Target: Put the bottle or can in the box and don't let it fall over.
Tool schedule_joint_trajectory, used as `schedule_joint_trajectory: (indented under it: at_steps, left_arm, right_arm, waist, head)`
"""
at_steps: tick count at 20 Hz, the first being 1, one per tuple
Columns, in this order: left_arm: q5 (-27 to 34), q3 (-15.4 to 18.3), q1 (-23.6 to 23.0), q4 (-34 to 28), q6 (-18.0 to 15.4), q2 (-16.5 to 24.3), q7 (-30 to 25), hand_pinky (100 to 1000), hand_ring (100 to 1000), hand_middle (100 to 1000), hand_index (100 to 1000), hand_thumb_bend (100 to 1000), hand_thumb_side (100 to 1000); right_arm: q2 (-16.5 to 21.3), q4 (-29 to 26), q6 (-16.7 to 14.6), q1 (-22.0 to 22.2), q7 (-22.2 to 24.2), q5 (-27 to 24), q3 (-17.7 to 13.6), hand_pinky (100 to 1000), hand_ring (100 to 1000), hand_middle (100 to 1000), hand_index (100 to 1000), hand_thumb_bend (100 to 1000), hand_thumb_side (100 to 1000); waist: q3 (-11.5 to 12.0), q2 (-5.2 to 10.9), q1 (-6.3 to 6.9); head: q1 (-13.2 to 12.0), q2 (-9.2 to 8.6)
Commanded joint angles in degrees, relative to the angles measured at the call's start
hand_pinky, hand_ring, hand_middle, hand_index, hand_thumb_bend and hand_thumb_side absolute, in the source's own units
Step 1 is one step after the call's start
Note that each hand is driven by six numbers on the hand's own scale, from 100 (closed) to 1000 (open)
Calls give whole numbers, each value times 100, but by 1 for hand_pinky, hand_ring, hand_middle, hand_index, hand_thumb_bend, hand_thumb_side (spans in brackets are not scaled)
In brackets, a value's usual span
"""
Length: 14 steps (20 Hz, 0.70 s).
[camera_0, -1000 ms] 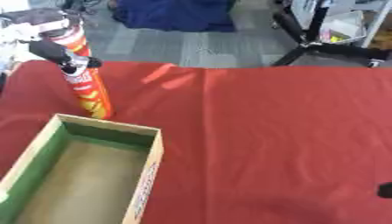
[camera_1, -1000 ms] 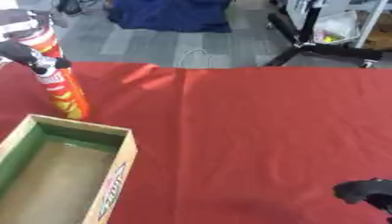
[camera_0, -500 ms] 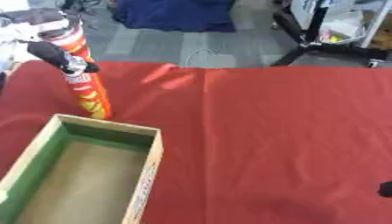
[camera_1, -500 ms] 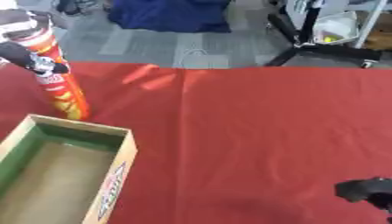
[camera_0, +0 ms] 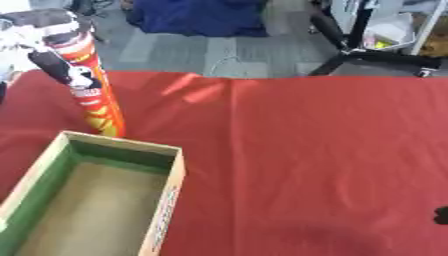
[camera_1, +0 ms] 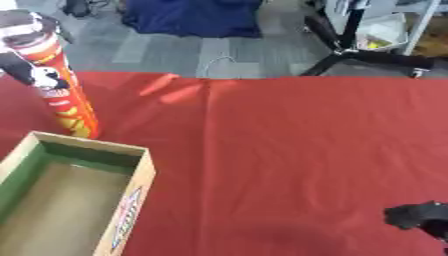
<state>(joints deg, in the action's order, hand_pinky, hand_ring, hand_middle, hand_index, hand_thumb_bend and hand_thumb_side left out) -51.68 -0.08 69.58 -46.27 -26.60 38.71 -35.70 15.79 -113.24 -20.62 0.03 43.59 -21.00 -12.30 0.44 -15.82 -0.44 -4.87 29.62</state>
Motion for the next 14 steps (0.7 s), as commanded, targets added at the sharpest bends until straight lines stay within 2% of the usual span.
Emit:
schedule_joint_trajectory:
  at_steps: [1,2,4,5,8,11,12,14]
  left_arm:
    - [-92,-121,-177,360,30,-139,-101,221,542,708,715,480,100]
    - [-100,-121,-177,359,36,-140,-88,211,531,629,685,484,100]
    - [-119,-121,-177,356,47,-145,-58,202,519,589,654,474,100]
    - [-124,-120,-178,357,52,-148,-45,197,516,586,649,473,100]
    - [-98,-112,-185,369,67,-162,-21,143,486,562,559,433,100]
    - [-50,-109,-195,367,108,-173,29,105,455,544,520,419,100]
    - [-31,-107,-200,366,127,-176,55,100,395,531,501,399,100]
    - [11,-109,-215,367,172,-180,109,100,370,527,498,373,100]
  right_arm:
    - [50,-135,-22,-19,-16,-43,-40,777,797,639,808,100,470]
    - [49,-135,-24,-20,-20,-43,-42,777,797,639,807,100,470]
    - [46,-135,-27,-21,-30,-47,-44,777,796,638,806,100,470]
    - [45,-135,-30,-21,-31,-48,-43,777,796,637,806,100,470]
    - [37,-135,-33,-18,-39,-43,-50,777,796,636,805,100,470]
    - [33,-135,-47,-15,-44,-35,-52,777,796,635,804,100,470]
    - [30,-135,-51,-15,-45,-35,-52,777,796,634,803,100,470]
    - [26,-135,-60,-15,-48,-35,-55,777,796,634,803,100,470]
  waist:
    - [-6,25,-65]
    - [-7,24,-67]
    - [-10,21,-71]
    - [-11,20,-72]
    - [-12,17,-76]
    - [-14,12,-82]
    - [-16,9,-84]
    - [-20,3,-86]
  head:
    - [-8,-61]
    - [-8,-65]
    - [-9,-65]
    - [-10,-66]
    - [-5,-63]
    - [-4,-56]
    - [-3,-54]
    - [-2,-52]
